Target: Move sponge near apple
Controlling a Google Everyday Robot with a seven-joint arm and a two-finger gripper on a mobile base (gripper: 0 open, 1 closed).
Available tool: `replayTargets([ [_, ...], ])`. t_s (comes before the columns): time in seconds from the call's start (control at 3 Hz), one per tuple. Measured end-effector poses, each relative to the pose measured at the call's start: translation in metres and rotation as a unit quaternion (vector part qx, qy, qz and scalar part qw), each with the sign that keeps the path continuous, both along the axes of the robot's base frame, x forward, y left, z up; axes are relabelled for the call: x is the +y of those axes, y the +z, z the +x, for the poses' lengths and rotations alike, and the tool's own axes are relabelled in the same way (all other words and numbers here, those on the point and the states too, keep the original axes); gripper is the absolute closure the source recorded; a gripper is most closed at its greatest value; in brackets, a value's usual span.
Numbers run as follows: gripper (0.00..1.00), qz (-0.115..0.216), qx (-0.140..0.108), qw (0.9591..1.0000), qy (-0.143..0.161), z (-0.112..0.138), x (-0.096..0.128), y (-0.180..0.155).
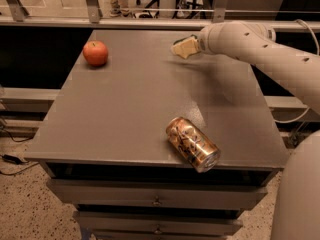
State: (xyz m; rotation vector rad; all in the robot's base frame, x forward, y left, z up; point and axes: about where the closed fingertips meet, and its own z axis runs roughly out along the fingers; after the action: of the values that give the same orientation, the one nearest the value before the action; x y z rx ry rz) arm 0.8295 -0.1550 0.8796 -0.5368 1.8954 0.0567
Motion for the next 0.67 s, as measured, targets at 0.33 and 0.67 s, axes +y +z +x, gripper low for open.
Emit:
replayTargets([
  [0.33, 0.1, 0.002, 0.011, 0.9999, -0.001, 0.004, -0.001, -0.012],
  [0.67, 0.33, 0.009, 0.024, 0.9997, 0.0, 0.005, 0.001, -0.025],
])
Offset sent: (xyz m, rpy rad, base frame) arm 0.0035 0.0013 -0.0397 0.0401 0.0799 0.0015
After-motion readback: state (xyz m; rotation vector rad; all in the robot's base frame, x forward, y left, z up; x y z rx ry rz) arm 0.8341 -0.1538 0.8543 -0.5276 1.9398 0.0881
